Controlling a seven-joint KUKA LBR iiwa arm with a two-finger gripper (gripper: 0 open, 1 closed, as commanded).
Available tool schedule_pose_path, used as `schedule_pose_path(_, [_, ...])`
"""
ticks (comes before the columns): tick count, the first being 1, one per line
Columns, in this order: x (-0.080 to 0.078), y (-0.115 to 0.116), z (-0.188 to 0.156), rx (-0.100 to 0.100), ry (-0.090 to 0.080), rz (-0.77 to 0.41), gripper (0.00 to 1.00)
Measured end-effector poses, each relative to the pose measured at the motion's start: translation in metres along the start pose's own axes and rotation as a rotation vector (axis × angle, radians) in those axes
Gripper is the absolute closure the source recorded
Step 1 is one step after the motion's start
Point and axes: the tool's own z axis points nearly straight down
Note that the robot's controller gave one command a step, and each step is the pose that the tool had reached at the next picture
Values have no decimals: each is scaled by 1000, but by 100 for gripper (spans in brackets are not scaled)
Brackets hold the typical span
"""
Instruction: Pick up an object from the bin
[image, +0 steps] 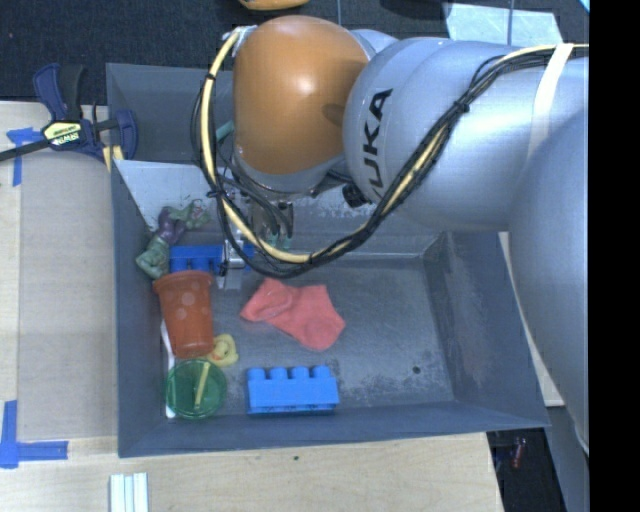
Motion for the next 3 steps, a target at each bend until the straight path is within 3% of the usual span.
schedule_pose_path(1, [-12,-14,76,-1,-4,65,0])
schedule_pose_path(2, [-18,-19,110,-1,-1,147,0])
schedule_pose_path(3, [-10,-99,105,2,-3,127,0])
